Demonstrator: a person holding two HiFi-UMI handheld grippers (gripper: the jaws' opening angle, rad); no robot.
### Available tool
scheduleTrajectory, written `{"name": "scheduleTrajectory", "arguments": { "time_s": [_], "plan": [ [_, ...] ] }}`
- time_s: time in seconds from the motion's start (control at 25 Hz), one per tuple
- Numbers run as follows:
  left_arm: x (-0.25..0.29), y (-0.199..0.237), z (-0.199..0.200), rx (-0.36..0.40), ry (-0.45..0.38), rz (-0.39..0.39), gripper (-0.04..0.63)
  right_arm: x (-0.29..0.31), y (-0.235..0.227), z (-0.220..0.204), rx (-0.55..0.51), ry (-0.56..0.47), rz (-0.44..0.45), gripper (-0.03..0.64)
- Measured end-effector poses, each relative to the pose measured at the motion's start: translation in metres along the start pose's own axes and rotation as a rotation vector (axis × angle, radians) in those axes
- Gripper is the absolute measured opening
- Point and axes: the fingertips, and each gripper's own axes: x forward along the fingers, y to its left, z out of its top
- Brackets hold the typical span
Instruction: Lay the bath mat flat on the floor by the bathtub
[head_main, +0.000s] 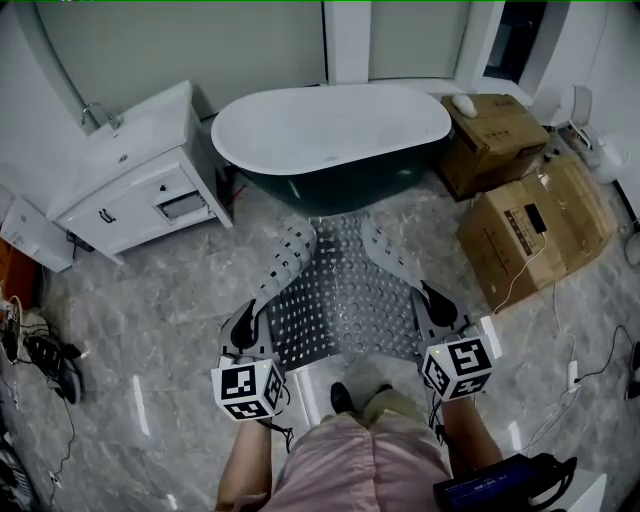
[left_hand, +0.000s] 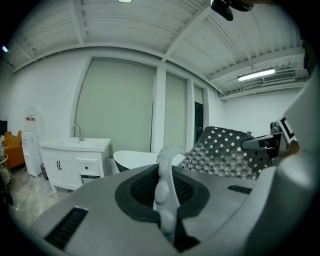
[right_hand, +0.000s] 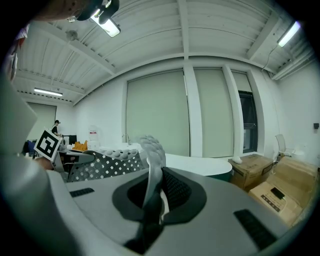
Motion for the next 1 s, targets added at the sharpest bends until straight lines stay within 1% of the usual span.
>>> {"name": "scheduleTrajectory", "arguments": {
  "time_s": [0.28, 0.48, 0.76, 1.0],
  "plan": [
    [0.032, -0.006, -0.008, 0.002, 0.043, -0.021, 0.034, 0.019, -0.020, -0.006, 0.014, 0.030, -0.016, 0.028],
    [0.060, -0.009, -0.008, 0.015, 0.082, -0.021, 0.034, 0.046, -0.038, -0.013, 0.039, 0.059, -0.001, 0.028],
    [0.100, -0.016, 0.000, 0.032, 0.124, -0.003, 0.034, 0.083, -0.070, -0.015, 0.060, 0.087, 0.030, 0.028],
    [0.130, -0.024, 0.012, 0.057, 0.142, 0.020, 0.034, 0.109, -0.099, -0.015, 0.077, 0.089, 0.050, 0.028]
  ]
}}
